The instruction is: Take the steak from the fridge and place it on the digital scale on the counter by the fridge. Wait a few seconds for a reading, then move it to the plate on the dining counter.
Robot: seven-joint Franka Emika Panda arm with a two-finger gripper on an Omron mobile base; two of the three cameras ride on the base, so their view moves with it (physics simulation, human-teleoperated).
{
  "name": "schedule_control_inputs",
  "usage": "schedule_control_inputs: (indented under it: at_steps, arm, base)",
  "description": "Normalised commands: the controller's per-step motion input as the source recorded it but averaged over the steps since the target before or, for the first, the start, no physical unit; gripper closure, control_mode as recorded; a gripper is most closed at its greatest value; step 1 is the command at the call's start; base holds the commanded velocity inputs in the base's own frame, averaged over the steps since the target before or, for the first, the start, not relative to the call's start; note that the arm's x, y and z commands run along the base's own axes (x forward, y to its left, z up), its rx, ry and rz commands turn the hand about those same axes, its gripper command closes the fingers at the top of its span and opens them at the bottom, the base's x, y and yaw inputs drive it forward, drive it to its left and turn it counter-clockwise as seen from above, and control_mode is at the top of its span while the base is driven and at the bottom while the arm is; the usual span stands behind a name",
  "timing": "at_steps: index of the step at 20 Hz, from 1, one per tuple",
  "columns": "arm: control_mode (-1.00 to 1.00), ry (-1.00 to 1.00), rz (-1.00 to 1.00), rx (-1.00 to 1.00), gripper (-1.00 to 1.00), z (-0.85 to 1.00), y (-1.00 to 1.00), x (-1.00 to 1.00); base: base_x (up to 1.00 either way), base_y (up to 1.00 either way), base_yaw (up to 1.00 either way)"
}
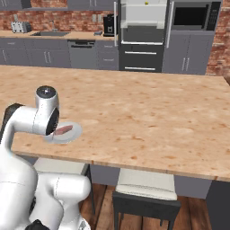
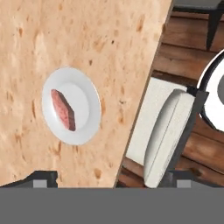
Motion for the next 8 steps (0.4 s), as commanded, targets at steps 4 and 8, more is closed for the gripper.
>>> schedule_control_inputs:
  at_steps: [4,8]
  arm:
    - [-1.0,0.06,0.04,0.04,-1.0,1.0,-0.06,-0.69]
    - [-1.0,0.01,0.13,-0.05,-1.0,0.85,0.09,-0.61]
  base:
    - [0.0,0.0,0.0]
    - [0.0,0.0,0.0]
